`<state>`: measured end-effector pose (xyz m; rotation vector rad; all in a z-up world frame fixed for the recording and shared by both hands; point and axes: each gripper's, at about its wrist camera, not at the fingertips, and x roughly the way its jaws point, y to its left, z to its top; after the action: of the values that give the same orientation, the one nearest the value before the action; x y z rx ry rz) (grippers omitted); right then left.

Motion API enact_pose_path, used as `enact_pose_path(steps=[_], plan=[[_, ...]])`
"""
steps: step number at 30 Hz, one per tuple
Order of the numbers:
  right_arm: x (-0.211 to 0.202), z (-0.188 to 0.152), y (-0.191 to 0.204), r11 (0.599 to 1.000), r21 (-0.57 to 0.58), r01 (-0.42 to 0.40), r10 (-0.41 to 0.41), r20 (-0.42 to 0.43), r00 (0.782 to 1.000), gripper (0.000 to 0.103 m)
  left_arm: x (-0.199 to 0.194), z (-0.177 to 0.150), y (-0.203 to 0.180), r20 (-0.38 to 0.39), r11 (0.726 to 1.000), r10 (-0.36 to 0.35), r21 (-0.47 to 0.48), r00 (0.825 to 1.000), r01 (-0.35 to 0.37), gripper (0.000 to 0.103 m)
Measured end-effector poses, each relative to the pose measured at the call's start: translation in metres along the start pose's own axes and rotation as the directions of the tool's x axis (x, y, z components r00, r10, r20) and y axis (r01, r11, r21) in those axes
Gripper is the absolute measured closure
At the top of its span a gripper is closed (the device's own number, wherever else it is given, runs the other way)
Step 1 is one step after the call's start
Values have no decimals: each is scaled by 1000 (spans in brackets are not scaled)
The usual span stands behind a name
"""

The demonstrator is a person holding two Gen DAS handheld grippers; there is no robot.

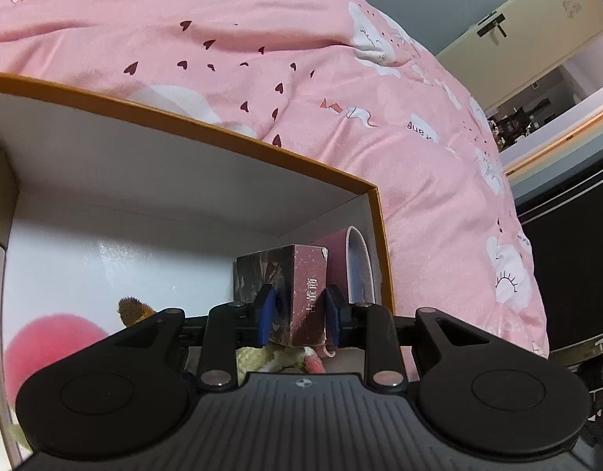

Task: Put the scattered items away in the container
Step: 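Lower the photo card box and wallet into the box with both tools, then open both tools to release the items and withdraw from the box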

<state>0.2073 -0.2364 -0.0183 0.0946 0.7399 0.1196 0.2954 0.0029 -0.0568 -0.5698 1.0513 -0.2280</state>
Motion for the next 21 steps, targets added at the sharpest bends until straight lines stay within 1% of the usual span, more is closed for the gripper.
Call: enact_pose_path(steps=[2,5,6,10,13,18,21], plan=[[4,-2,2,1000,0,-4,4,-18,1000,54,3,1,-4,2,1000,12,16,1000,-12,72],[6,-5,5,1000,0,-15,15,-24,1000,46,5,1,-5,2,1000,16,20,1000,-16,72],[5,-6,5,1000,-1,-14,14,-22,1000,46,3,1,-4,1,1000,10,19,1000,-10,72],[2,-9,2,1000,14,2,-2,-24,1000,46,0,1,10,-10,997,-67,-38,998,67,72],[0,-12,2,1000,24,9,-8,-27,1000,46,1,2,16,-19,993,-95,-73,995,93,72],[-2,-12,4,1000,19,6,-5,-27,1000,46,6,2,12,-23,996,-65,-60,998,64,72],[-6,-12,4,1000,7,9,-8,-18,1000,44,3,2,13,-27,996,-68,-67,997,66,72]])
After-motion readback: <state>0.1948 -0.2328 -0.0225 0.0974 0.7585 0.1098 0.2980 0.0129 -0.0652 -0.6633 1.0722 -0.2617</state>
